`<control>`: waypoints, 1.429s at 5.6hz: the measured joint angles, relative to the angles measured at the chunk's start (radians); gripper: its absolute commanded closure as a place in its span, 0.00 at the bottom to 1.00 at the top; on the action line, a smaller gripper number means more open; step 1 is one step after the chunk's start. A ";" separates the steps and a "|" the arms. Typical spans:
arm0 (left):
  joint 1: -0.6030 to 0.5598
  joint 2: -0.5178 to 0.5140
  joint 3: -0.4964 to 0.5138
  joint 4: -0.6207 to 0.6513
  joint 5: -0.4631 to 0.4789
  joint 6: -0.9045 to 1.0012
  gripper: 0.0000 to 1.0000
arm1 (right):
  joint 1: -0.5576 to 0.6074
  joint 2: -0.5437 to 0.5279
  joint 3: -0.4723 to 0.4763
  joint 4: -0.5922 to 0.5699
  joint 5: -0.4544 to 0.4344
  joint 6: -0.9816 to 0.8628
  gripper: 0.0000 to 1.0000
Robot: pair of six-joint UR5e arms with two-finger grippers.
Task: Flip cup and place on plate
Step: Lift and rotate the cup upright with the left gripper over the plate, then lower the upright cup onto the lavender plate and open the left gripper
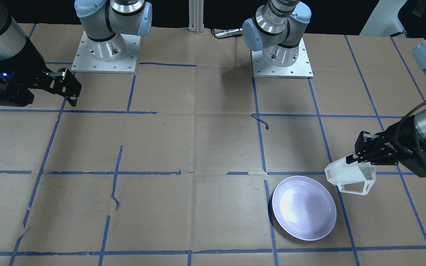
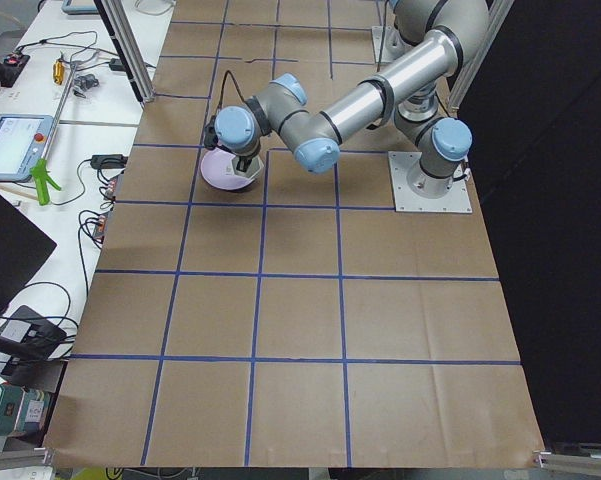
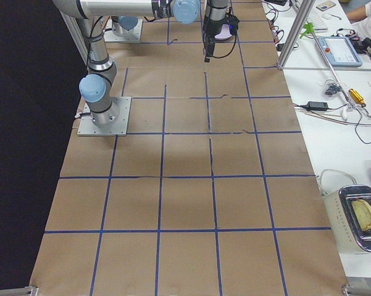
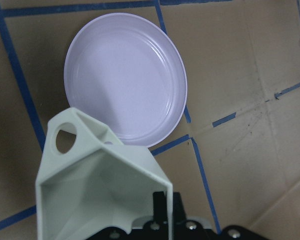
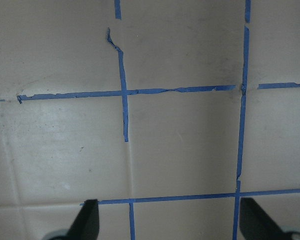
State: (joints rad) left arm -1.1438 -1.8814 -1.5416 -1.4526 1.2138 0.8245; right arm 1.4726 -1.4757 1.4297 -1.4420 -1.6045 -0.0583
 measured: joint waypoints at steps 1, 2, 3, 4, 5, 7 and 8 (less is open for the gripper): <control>-0.097 -0.022 0.000 0.117 0.081 -0.052 1.00 | 0.000 0.000 0.000 0.000 0.000 0.000 0.00; -0.170 -0.052 -0.007 0.215 0.143 -0.081 1.00 | 0.000 0.000 0.000 0.000 0.000 0.000 0.00; -0.219 -0.079 -0.019 0.286 0.199 -0.094 1.00 | 0.000 0.000 0.000 0.000 0.000 0.000 0.00; -0.253 -0.104 -0.026 0.327 0.235 -0.098 1.00 | 0.000 0.000 0.000 0.000 0.000 0.000 0.00; -0.272 -0.122 -0.034 0.341 0.247 -0.099 0.97 | 0.000 0.000 0.000 0.000 0.000 0.000 0.00; -0.285 -0.137 -0.058 0.354 0.251 -0.105 0.55 | 0.000 0.000 0.000 0.000 0.000 0.000 0.00; -0.285 -0.136 -0.066 0.355 0.253 -0.108 0.02 | 0.000 0.000 0.000 0.000 0.000 0.000 0.00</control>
State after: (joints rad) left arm -1.4293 -2.0177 -1.6080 -1.0972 1.4671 0.7163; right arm 1.4726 -1.4757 1.4297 -1.4419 -1.6046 -0.0583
